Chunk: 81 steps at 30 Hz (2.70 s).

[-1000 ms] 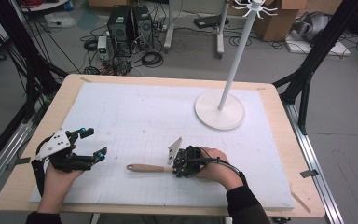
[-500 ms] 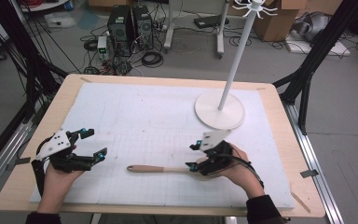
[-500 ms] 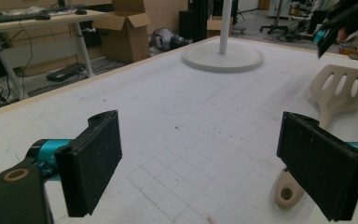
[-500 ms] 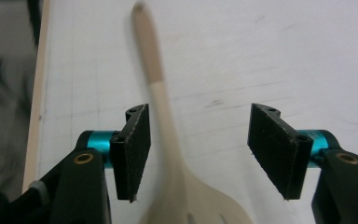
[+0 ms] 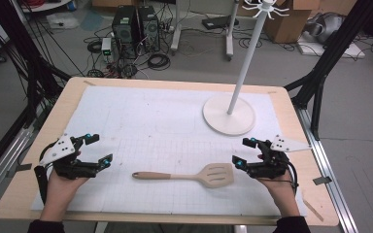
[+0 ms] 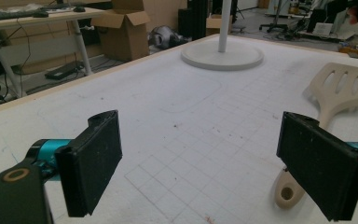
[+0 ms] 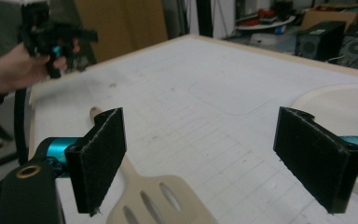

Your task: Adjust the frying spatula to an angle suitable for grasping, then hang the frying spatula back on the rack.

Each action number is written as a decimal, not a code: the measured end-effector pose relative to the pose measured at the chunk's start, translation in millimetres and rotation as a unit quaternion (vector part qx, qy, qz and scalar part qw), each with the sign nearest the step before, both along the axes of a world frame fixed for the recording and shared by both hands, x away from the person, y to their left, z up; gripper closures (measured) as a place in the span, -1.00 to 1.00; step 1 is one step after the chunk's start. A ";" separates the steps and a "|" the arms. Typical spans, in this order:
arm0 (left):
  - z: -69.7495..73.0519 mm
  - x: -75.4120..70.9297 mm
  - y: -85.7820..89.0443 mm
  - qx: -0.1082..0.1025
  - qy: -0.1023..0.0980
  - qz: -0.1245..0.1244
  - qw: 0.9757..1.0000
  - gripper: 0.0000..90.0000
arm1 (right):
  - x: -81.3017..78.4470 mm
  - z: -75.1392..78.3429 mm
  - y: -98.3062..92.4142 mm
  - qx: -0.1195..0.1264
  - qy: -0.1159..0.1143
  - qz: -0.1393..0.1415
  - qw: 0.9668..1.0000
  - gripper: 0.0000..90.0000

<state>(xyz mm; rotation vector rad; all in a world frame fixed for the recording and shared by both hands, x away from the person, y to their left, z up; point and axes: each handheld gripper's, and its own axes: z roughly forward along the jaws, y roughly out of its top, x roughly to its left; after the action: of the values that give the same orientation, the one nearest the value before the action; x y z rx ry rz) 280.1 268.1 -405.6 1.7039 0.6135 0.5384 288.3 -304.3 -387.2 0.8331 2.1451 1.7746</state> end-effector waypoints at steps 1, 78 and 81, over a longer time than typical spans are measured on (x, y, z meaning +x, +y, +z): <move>0.0 0.1 0.2 0.001 0.000 -0.001 1.000 -0.68 | 0.2 0.2 -0.7 0.007 0.001 0.001 1.000 -0.68; 11.0 -7.7 6.4 -0.012 -0.015 -0.007 1.000 -0.69 | 31.1 -26.8 191.8 -0.435 0.078 0.261 0.859 0.35; 10.8 -7.6 6.2 -0.012 -0.014 -0.007 1.000 -0.69 | 31.3 -25.4 196.5 -0.450 0.082 0.263 0.850 0.41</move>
<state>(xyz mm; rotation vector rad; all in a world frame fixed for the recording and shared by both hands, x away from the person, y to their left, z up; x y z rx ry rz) 272.5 274.3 -394.7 1.6746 0.5852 0.5421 319.6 -107.7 -412.6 0.1443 3.0629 0.6035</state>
